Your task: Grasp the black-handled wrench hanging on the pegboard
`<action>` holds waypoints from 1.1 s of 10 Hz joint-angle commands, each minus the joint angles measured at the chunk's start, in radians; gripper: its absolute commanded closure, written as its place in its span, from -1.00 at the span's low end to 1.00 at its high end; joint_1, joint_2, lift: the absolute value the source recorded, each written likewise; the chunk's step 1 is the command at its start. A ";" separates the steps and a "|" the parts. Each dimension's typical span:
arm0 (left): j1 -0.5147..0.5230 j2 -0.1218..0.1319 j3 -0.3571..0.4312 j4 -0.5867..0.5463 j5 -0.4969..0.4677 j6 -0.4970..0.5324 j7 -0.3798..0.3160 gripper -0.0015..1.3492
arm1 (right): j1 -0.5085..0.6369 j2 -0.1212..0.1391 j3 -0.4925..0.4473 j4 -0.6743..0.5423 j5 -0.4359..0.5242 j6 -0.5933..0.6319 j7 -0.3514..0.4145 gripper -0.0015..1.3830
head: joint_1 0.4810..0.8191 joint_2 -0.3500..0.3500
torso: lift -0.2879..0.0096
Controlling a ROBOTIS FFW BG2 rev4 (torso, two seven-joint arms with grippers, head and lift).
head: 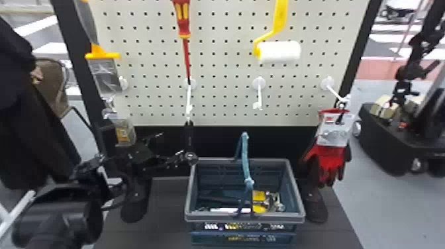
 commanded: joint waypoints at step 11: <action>-0.072 -0.012 -0.107 -0.009 0.023 0.042 -0.052 0.80 | -0.002 -0.002 0.000 0.006 -0.005 -0.001 0.000 -0.81 | -0.60 0.00 | 0.26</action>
